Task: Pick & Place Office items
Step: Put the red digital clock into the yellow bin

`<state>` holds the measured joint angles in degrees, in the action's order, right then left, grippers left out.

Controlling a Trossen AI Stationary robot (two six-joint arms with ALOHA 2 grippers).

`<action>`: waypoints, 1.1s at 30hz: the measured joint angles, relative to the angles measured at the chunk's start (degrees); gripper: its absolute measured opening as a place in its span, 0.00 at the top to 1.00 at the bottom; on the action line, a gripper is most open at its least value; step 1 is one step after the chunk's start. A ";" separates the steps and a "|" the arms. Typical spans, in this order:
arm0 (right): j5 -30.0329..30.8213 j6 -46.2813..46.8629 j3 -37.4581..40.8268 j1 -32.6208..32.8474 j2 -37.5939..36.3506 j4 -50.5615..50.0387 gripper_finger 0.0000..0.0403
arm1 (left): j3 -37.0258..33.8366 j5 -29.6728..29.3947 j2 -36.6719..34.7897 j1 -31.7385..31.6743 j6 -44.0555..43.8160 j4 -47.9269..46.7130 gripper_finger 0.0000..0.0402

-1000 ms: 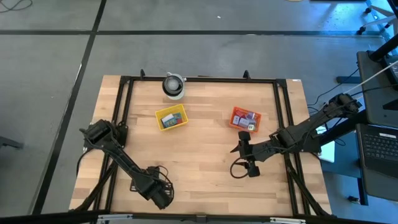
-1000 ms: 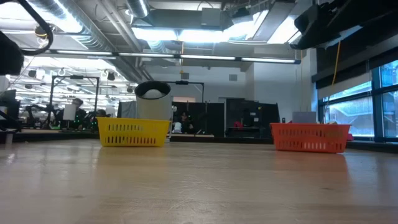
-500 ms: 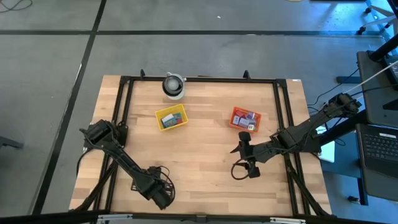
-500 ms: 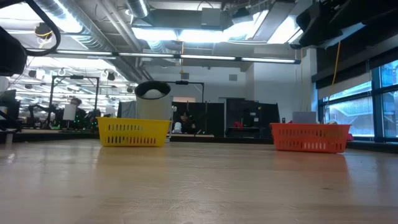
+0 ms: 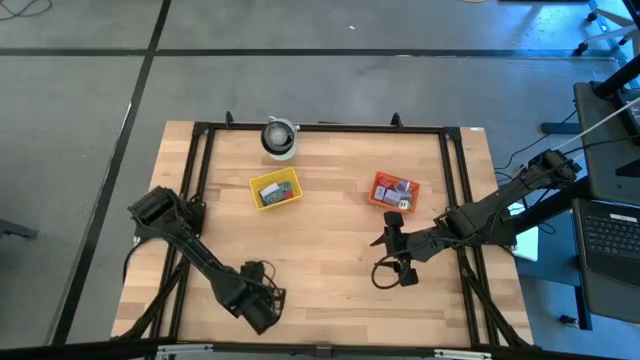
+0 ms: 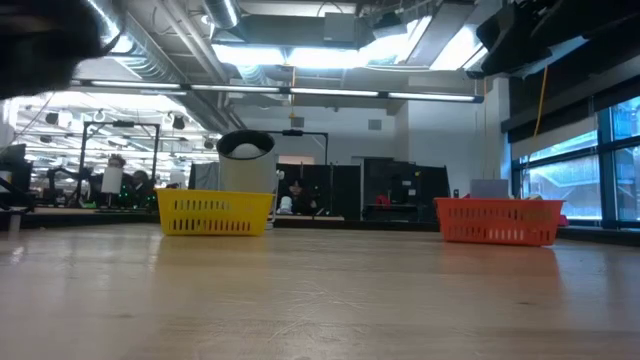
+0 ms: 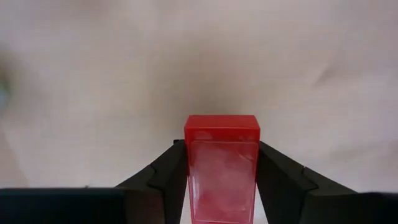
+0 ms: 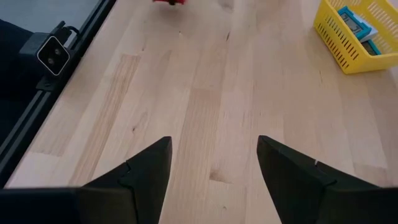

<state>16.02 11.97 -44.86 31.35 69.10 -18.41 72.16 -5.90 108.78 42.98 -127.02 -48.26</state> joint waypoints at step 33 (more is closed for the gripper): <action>0.03 8.26 0.00 -2.48 -0.02 1.10 0.41 | -8.63 -17.08 -32.58 -52.42 87.70 -10.51 0.62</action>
<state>16.05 20.23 -44.86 28.87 69.08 -17.31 63.53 -22.98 76.20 -9.44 -39.32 -58.77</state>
